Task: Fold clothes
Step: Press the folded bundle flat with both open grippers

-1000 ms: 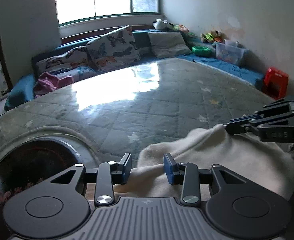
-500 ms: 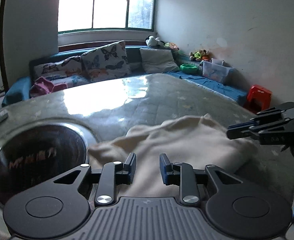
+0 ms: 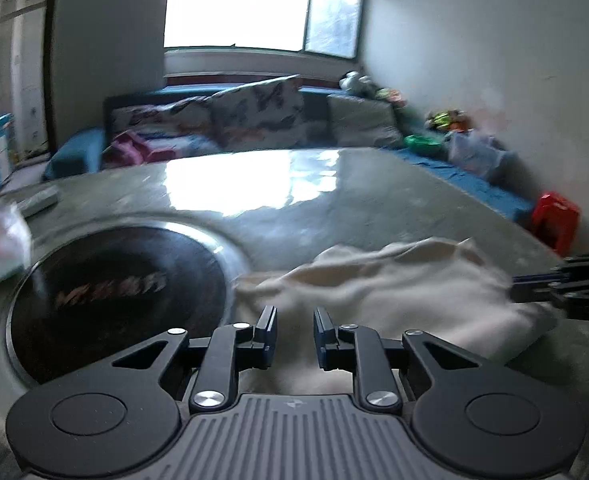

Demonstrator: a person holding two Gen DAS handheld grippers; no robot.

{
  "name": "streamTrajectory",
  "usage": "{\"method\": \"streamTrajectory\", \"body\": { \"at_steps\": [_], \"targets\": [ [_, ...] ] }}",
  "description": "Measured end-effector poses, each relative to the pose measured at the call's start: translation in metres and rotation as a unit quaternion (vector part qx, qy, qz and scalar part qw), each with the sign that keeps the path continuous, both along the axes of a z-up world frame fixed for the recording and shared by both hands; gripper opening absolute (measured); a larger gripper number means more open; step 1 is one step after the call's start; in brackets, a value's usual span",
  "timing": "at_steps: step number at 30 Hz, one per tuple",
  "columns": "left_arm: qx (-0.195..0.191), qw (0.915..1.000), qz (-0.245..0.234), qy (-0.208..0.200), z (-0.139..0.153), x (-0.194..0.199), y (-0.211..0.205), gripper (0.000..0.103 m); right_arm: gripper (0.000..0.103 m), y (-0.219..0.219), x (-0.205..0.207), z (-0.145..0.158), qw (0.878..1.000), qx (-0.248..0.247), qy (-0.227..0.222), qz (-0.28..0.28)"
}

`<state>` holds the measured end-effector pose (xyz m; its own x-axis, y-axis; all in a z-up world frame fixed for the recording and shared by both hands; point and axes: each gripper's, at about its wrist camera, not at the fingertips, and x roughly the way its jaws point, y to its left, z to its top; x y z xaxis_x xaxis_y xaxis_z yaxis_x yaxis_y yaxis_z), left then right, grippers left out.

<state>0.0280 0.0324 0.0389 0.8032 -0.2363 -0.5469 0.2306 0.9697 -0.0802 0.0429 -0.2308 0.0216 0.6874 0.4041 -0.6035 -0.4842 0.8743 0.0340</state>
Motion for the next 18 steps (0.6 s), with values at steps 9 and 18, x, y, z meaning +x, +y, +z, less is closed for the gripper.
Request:
{"method": "streamTrajectory", "body": {
  "at_steps": [9, 18],
  "targets": [
    [0.017, 0.9990, 0.016, 0.039, -0.021, 0.035, 0.004, 0.024, 0.011, 0.012, 0.037, -0.009, 1.000, -0.013, 0.008, 0.003],
    [0.020, 0.9991, -0.020, 0.030, -0.012, 0.049, -0.019, 0.023, 0.013, 0.023, 0.054, -0.003, 1.000, -0.002, 0.006, 0.013]
  ]
}}
